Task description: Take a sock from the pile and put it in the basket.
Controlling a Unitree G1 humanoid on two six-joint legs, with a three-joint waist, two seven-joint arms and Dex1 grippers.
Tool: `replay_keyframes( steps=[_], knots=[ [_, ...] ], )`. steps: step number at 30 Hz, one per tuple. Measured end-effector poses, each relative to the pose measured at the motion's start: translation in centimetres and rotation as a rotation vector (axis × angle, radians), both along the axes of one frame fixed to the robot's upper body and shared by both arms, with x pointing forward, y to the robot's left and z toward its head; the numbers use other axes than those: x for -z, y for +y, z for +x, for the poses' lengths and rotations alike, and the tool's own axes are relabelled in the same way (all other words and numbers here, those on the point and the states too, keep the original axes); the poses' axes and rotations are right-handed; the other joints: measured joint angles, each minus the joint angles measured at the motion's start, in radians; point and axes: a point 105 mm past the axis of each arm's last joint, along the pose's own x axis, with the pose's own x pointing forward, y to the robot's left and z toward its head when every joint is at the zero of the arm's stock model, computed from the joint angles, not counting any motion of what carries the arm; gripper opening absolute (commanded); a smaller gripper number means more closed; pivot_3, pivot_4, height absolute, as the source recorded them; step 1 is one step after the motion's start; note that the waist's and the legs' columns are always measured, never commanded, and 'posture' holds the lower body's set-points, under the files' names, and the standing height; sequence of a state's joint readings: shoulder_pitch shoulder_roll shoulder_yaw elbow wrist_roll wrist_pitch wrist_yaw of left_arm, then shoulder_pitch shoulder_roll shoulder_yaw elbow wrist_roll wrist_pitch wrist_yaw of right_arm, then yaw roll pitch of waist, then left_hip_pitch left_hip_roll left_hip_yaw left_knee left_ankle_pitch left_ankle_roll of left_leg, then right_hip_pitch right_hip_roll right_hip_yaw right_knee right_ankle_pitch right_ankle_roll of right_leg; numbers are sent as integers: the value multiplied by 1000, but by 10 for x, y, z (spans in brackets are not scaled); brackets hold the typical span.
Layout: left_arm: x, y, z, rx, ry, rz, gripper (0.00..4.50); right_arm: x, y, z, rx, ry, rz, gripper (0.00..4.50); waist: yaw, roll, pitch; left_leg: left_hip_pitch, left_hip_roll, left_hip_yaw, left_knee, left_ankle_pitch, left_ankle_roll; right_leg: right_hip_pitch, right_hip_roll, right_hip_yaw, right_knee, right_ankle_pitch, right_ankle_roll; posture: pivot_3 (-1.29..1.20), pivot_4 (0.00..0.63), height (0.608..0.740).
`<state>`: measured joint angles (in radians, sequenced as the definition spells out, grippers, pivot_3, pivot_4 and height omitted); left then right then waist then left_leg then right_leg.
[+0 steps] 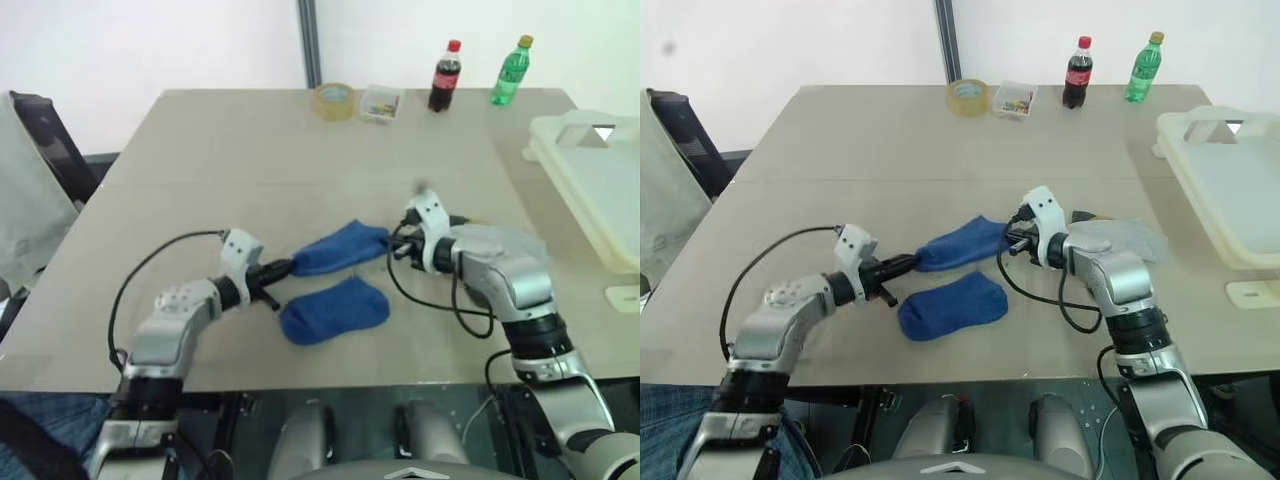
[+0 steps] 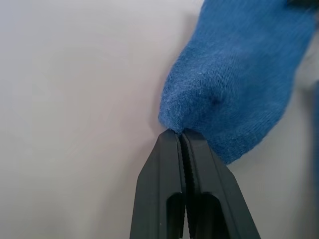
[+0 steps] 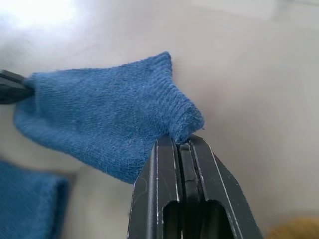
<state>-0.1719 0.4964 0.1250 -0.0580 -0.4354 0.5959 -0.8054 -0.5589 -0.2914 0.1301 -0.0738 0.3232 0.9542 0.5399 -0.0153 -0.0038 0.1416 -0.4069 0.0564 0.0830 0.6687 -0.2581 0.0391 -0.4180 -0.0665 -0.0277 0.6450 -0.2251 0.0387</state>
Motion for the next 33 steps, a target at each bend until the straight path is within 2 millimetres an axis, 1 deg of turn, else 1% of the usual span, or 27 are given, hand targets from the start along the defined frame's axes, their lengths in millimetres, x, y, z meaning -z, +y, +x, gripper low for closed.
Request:
replay_keyframes(
  steps=[2, 3, 4, 5, 6, 8, 10, 12, 14, 19, 21, 23, 24, 25, 27, 29, 33],
  knots=[
    [-4, -1, -18, 13, 62, -127, 88, -3, -2, -11, -18, -3, -8, 0, -4, -1, 1, -9, 0, -1, 1, 0, 0, -9, 1, -1, 1, 0, 0, 0, 150, 740],
    [-6, -1, -22, 16, 69, -146, 88, -3, -2, -13, -21, -4, -11, 0, -3, -2, 1, -10, 0, -1, 1, 0, 0, -10, 1, 0, 2, 0, 0, 0, 150, 740],
    [-11, -1, -32, 23, 88, -204, 88, -3, -5, -21, -30, 4, -24, 0, -1, -3, 2, -11, 0, -1, 0, 0, 0, -11, 1, -1, 1, 0, 0, 0, 150, 740],
    [-14, -1, -38, 29, 90, -225, 88, -3, -7, -25, -34, 6, -31, 0, -1, -3, 2, -11, 0, -2, 0, 0, 0, -11, 1, -1, 1, 0, 0, 0, 150, 740],
    [-20, 0, -47, 40, 93, -255, 88, -4, -9, -33, -44, 14, -34, 0, -1, -4, 3, -11, 0, -2, 0, 0, 0, -11, 1, -2, 1, 0, 0, 0, 150, 740],
    [-26, 1, -64, 56, 106, -279, 88, -9, -10, -47, -70, 21, -27, 0, -1, -4, 3, -11, 0, -2, 0, 0, 0, -10, 0, -1, 0, 0, 0, 0, 150, 740],
    [-29, -1, -72, 64, 111, -299, 88, -12, -10, -54, -82, 26, -24, 0, 0, -6, 5, -10, 0, -2, 0, 0, 0, -10, 0, -2, 0, -2, -3, 0, 150, 740],
    [-36, -6, -81, 88, 98, -336, 88, -16, -10, -62, -91, 32, -14, 0, 2, -8, 6, -10, 0, -2, 1, 0, 0, -10, 0, -2, 0, -2, -4, 0, 150, 740],
    [-41, -8, -85, 86, 72, -364, 88, -18, -12, -67, -82, 37, -10, 0, 3, -9, 7, -10, 0, -2, 2, 0, 0, -9, 0, -2, 0, -2, -4, 0, 150, 740],
    [-46, -8, -84, 47, 23, -391, 88, -31, -18, -75, -60, 27, 10, 0, 3, -11, 8, -10, -1, -2, 2, 0, 0, -9, 0, -2, 0, -2, -4, 0, 150, 740],
    [-46, -8, -85, 53, 30, -389, 88, -32, -18, -80, -73, 42, 21, 0, 3, -11, 8, -10, -1, -2, 1, 0, 0, -9, 1, -2, -1, -2, -4, 0, 150, 740],
    [-43, -6, -89, 60, 57, -359, 88, -34, -19, -89, -96, 78, 41, 0, 2, -11, 8, -10, -1, -2, 0, 0, 0, -9, 2, -2, -1, -2, -4, 0, 150, 740],
    [-41, -5, -91, 64, 72, -346, 88, -33, -20, -93, -103, 100, 49, 0, 2, -11, 8, -10, -1, -2, 0, 0, 0, -10, 2, -2, -1, -2, -4, 0, 150, 740],
    [-39, -3, -95, 82, 94, -319, 88, -27, -22, -104, -112, 149, 64, 0, 3, -12, 8, -10, -1, -3, 0, 0, -1, -9, 2, -3, -2, -2, -4, 0, 150, 740],
    [-37, -1, -97, 92, 109, -302, 88, -16, -22, -116, -128, 218, 84, 0, 4, -11, 9, -11, 0, -3, 0, 0, -1, -10, 1, -2, -2, -3, -4, 0, 150, 740],
    [-38, 0, -99, 112, 120, -296, 88, -11, -21, -126, -143, 257, 126, 0, 3, -11, 9, -11, 0, -2, 0, 0, -1, -10, 1, -2, -2, -3, -4, 0, 150, 740],
    [-37, 2, -108, 168, 161, -277, 88, -10, -20, -139, -164, 279, 181, 0, -1, -11, 9, -10, 0, -1, 1, 0, -1, -10, 0, -1, -2, -3, -4, 0, 150, 740]
  ],
)
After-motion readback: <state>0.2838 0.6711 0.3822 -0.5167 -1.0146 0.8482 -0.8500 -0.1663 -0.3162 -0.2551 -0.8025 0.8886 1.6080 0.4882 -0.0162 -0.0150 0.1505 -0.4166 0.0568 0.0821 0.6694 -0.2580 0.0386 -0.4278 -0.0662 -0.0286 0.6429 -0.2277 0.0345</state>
